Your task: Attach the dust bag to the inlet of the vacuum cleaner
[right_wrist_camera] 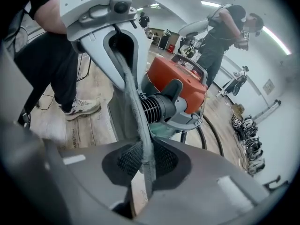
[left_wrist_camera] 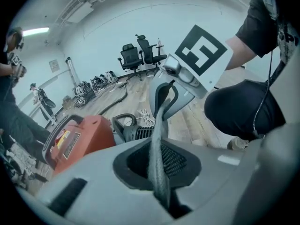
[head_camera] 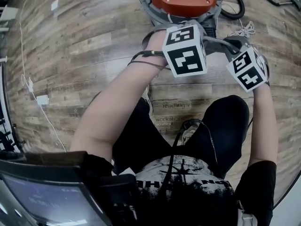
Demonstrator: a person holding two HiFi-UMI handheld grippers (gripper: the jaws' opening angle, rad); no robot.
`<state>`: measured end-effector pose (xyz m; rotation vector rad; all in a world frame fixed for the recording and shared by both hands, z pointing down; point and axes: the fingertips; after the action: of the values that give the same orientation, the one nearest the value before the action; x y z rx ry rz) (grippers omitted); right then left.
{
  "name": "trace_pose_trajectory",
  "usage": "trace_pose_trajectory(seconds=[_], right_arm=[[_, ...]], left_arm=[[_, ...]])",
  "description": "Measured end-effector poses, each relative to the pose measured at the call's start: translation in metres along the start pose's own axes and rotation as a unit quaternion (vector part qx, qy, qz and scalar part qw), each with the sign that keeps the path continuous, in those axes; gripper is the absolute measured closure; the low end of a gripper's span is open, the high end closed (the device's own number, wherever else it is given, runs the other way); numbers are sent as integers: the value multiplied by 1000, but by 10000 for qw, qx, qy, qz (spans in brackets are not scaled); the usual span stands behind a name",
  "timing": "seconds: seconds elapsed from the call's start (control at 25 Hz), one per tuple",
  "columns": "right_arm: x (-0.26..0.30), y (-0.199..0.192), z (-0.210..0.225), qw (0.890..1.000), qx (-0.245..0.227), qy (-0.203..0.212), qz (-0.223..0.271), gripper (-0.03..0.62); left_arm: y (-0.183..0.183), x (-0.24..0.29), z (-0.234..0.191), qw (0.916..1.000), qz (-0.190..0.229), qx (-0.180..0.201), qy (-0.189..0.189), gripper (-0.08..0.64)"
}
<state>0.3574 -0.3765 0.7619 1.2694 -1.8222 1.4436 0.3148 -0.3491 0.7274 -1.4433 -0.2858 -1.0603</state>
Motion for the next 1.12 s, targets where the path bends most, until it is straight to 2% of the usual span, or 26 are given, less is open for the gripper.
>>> trace_pose_trajectory(seconds=[0.08,0.24,0.36,0.44,0.48,0.6,0.8,0.88,0.96,1.12], right_arm=[[-2,2,1,10000,-78,-58,16,552],[-12,15,1,9992,-345,-210,69,555],[-20,33,-2,9957,-858,-333,63,557],[-25,45,-3,9910,-1270,-424,54,560],[-26,47,-2,9902,-1329,-425,49,560],[-23,39,1,9933,-1094,-353,108,560],[-7,11,9,9985,-331,-369,221,565],[-1,4,9,9990,-202,-357,170,568],[-1,5,10,9991,-196,-367,126,568],[-11,19,11,9982,-315,-452,241,569]], left_arm=[[-2,1,-1,10000,-26,11,-3,535],[-15,1,-2,9993,-153,-338,-112,535],[-33,4,4,9977,-446,-460,-216,534],[-41,9,6,9969,-624,-399,-259,535],[-41,10,5,9970,-648,-332,-257,535],[-34,7,3,9983,-475,-265,-226,535],[-1,-2,-3,10000,-22,40,5,535],[7,-1,-5,9999,64,75,47,534],[8,0,-6,10000,62,17,2,532],[-7,-4,-5,9992,0,-367,-136,535]])
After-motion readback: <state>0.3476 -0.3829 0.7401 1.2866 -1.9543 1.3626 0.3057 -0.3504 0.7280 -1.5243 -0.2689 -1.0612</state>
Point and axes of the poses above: the fingertips, and each gripper's own axes: x forward along the fingers, z to its right, y out of its top, and after that the axes turned 3 degrees about z, right-handed
